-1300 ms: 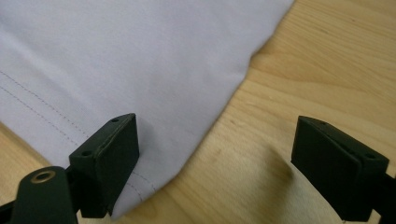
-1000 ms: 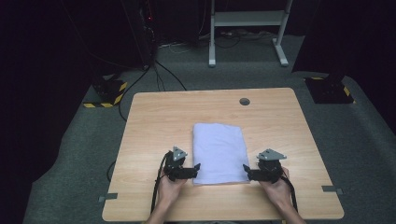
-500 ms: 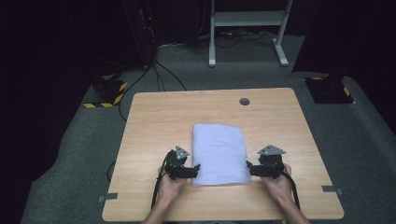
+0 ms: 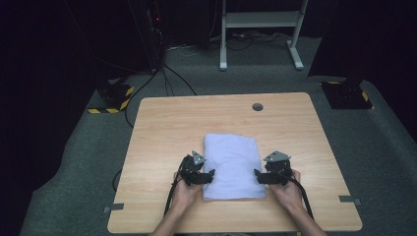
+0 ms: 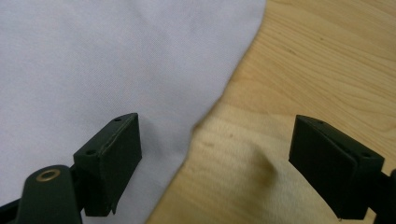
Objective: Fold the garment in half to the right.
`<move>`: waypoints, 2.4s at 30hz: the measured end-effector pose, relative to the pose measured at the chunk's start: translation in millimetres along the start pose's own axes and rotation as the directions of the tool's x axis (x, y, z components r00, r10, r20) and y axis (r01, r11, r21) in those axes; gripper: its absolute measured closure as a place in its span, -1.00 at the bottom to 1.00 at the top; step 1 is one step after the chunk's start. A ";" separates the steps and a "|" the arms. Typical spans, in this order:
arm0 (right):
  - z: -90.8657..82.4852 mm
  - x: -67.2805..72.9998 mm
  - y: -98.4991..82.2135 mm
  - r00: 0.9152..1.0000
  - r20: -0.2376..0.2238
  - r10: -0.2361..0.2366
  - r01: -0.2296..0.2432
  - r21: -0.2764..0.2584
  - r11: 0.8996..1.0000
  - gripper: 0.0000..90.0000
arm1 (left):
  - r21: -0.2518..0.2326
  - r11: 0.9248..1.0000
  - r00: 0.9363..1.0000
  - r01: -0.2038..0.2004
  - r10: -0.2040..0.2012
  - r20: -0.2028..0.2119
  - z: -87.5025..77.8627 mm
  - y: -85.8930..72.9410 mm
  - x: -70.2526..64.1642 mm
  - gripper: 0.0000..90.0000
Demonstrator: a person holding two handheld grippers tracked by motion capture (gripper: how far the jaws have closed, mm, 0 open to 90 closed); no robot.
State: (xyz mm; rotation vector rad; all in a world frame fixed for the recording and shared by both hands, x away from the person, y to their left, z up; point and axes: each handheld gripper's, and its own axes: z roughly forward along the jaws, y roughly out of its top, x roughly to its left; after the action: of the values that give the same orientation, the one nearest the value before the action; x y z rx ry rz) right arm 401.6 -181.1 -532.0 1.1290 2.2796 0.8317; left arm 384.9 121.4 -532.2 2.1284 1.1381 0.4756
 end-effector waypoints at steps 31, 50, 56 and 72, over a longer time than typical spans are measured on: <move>3.1 6.7 0.8 0.998 -0.030 0.046 -0.046 -0.001 0.999 -0.64 | 0.012 0.999 0.996 0.031 -0.032 0.082 3.1 7.7 9.1 -0.51; 5.9 -9.9 15.4 0.995 0.006 0.097 -0.096 -0.047 0.994 -0.62 | -0.039 0.995 0.994 0.088 -0.086 0.063 4.0 21.2 32.5 -0.65; 21.8 -10.5 21.0 0.996 0.016 0.084 -0.085 0.019 0.996 -0.64 | -0.022 0.994 0.992 0.107 -0.106 0.063 8.6 16.8 32.2 -0.54; 28.9 -7.2 31.3 0.997 0.020 0.071 -0.072 0.037 0.997 -0.63 | -0.026 0.992 0.990 0.120 -0.118 0.075 15.9 30.9 28.1 -0.35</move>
State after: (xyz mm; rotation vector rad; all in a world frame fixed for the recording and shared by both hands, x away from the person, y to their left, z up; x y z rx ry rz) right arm 440.7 -162.9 -530.0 1.2362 2.2602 0.8055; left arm 428.0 126.4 -521.5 2.0218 1.2011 0.3552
